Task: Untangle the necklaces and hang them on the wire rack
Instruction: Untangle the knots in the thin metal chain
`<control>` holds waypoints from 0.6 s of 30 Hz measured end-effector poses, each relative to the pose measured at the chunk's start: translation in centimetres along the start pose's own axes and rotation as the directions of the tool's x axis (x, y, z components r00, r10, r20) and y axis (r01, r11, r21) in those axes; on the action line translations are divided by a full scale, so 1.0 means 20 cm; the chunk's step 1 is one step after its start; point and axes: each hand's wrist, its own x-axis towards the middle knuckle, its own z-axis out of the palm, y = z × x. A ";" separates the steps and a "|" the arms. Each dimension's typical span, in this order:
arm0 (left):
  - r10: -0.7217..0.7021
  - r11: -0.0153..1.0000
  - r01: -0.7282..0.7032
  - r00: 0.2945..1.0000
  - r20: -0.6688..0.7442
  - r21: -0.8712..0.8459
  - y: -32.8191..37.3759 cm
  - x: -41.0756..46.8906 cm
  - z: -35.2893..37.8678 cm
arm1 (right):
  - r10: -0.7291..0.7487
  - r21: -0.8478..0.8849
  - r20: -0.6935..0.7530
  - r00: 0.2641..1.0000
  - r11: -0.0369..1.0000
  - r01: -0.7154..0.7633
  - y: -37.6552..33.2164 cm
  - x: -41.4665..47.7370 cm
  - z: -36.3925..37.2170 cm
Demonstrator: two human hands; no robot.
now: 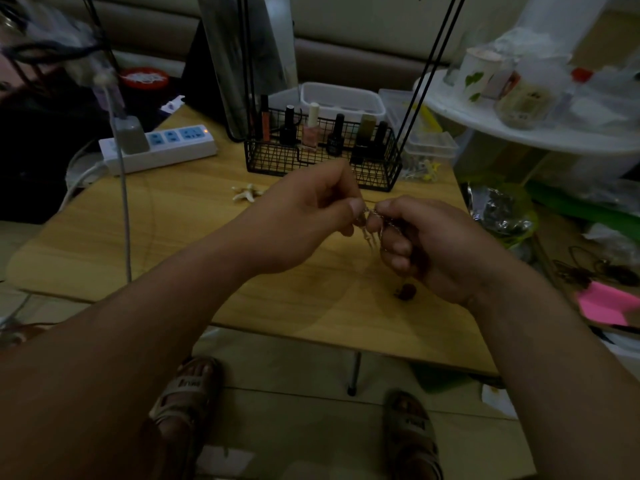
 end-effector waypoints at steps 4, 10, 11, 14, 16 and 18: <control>-0.055 0.996 0.055 0.998 0.014 -0.064 -0.01 0.00 -0.01 | -0.124 -0.156 -0.018 0.992 0.980 0.120 0.01 0.00 -0.02; -0.067 0.994 0.069 0.997 0.028 -0.089 -0.01 0.02 -0.02 | -0.336 -0.367 -0.082 0.938 0.885 0.285 0.03 -0.01 -0.01; -0.066 0.994 0.068 0.997 0.027 -0.083 -0.01 0.02 -0.02 | -0.366 -0.388 -0.091 0.926 0.869 0.306 0.03 0.00 -0.01; -0.067 0.996 0.068 0.998 0.024 -0.056 0.00 0.01 -0.01 | -0.428 -0.421 -0.093 0.899 0.835 0.354 0.05 0.00 -0.02; -0.064 0.997 0.064 0.998 0.013 -0.034 0.00 0.01 -0.01 | -0.452 -0.442 -0.075 0.889 0.814 0.376 0.05 0.00 -0.02; -0.066 0.998 0.066 0.998 0.009 -0.023 0.00 0.01 -0.02 | -0.467 -0.461 -0.065 0.882 0.798 0.389 0.05 0.00 -0.02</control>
